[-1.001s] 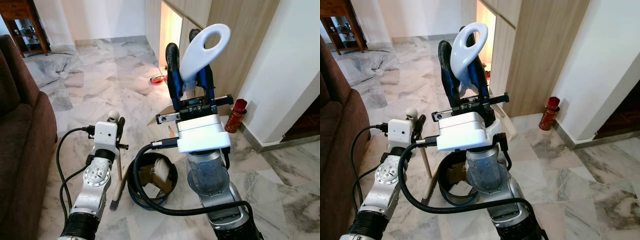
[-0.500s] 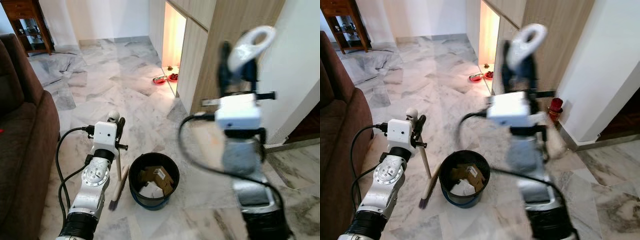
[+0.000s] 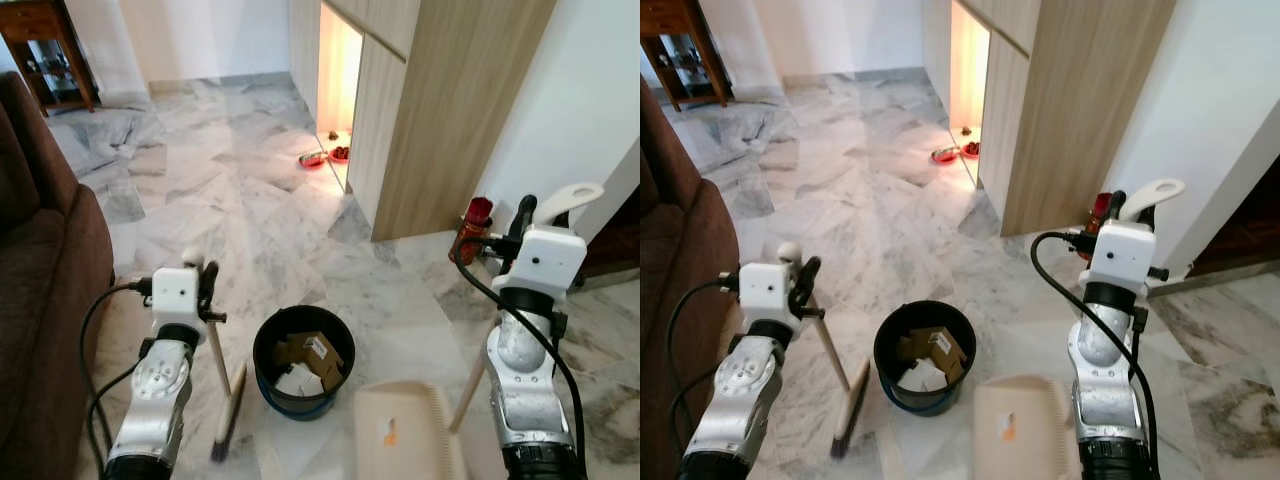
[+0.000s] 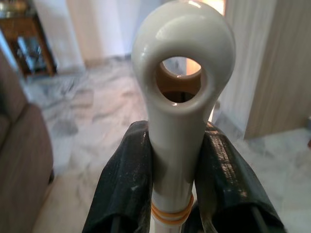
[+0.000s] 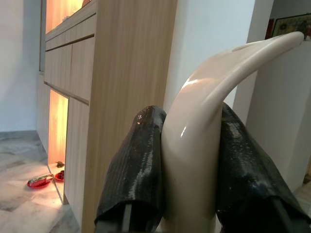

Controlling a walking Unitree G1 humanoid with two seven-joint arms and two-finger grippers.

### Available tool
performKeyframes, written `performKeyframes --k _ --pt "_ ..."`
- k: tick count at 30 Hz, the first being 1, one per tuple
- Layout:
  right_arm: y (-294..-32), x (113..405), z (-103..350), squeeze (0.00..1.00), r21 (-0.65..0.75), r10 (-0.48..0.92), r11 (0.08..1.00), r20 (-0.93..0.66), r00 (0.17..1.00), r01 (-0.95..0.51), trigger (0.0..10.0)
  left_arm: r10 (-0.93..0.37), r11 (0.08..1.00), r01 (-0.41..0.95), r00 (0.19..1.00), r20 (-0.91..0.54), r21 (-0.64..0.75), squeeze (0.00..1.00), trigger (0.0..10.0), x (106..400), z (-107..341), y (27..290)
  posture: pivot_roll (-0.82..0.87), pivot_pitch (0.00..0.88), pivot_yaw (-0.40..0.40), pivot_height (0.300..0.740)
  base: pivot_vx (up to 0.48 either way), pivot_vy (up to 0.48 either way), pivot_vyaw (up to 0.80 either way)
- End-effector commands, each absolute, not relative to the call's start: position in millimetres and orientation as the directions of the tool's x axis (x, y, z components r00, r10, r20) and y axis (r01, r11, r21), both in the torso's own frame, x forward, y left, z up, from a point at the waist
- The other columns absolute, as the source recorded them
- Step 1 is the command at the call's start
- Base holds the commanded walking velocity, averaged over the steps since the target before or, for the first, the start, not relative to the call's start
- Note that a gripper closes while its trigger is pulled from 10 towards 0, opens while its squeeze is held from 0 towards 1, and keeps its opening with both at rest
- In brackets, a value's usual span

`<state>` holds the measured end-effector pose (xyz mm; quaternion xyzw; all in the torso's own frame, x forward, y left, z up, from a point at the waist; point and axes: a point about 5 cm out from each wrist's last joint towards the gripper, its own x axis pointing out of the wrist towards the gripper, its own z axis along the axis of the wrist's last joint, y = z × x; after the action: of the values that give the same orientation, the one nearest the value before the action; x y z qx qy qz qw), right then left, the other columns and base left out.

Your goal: Sweep floor

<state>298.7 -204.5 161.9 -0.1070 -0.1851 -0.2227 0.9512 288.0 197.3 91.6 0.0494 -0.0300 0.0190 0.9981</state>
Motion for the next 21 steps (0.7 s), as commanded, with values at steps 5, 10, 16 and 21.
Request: performKeyframes --k 5,10,16,21 --pt "-211 299 162 0.0 -0.131 -0.379 0.872 0.431 0.819 0.472 10.0 0.077 0.997 -0.077 0.997 0.024 -0.001 0.0 10.0 281 85 201 0.0 0.0 -0.012 0.74 0.0 0.0 0.0" --pt "-211 299 153 0.0 -0.133 -0.374 0.879 0.404 0.835 0.459 10.0 0.09 0.996 -0.089 0.996 0.016 -0.016 0.0 10.0 280 83 200 -0.01 0.0 -0.014 0.74 0.0 0.0 0.0" --pt "-201 302 138 0.0 -0.121 -0.328 0.914 0.339 0.882 0.387 10.0 0.063 0.997 -0.062 0.998 0.022 -0.04 0.0 10.0 287 86 193 -0.02 0.0 -0.008 0.74 0.0 0.0 0.0" --pt "-198 302 135 0.0 -0.109 -0.318 0.922 0.34 0.885 0.373 10.0 0.054 0.997 -0.053 0.998 0.025 -0.047 0.0 10.0 288 87 192 -0.03 0.0 -0.001 0.74 -0.197 0.0 0.0"
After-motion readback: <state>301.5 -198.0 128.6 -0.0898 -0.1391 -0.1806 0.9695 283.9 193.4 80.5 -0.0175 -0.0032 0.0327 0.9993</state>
